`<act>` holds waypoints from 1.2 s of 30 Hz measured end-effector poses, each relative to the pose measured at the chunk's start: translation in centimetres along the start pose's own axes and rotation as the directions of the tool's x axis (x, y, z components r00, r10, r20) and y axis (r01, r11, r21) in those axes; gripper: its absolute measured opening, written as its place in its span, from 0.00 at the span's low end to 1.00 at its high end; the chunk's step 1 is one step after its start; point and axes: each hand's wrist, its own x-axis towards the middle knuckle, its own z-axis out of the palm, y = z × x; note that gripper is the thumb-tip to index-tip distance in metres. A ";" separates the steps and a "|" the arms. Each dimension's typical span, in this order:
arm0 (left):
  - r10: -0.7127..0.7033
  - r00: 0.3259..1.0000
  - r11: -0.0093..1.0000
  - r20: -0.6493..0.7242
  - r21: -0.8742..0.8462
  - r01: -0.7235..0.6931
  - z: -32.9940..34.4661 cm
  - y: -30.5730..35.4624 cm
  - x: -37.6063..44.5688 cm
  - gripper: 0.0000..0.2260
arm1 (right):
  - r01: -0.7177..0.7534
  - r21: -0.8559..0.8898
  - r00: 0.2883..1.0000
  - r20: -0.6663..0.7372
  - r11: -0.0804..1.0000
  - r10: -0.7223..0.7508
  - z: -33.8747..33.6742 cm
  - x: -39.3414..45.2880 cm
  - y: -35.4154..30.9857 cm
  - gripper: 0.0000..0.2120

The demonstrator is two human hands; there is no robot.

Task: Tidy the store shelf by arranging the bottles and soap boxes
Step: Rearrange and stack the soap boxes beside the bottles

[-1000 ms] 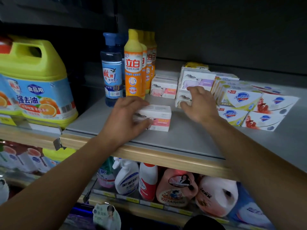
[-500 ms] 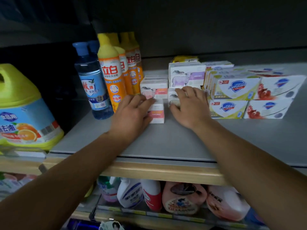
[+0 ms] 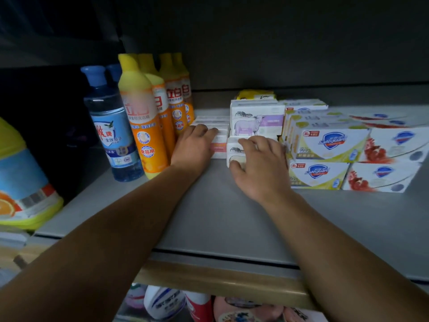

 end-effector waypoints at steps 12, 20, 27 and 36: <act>0.119 0.993 0.963 0.010 -0.246 -0.113 -4.7 -0.3 -5.1 0.22 | -0.016 -0.001 1.000 0.024 1.000 0.016 -0.4 0.0 -0.4 0.26; 0.134 0.972 0.937 0.195 -0.344 -0.061 -7.3 -2.3 -12.3 0.19 | -0.010 -0.194 0.987 0.154 0.981 0.040 -0.5 -0.2 -1.0 0.35; 0.060 0.966 0.935 0.250 -0.354 0.034 -7.2 -2.7 -11.8 0.18 | 0.144 -0.259 0.980 0.175 0.955 -0.100 -1.8 0.1 -2.0 0.28; -0.010 0.971 0.897 0.239 -0.427 0.114 -7.2 -3.1 -11.7 0.14 | 0.076 -0.292 0.965 0.262 0.953 0.003 -2.6 2.2 -2.1 0.25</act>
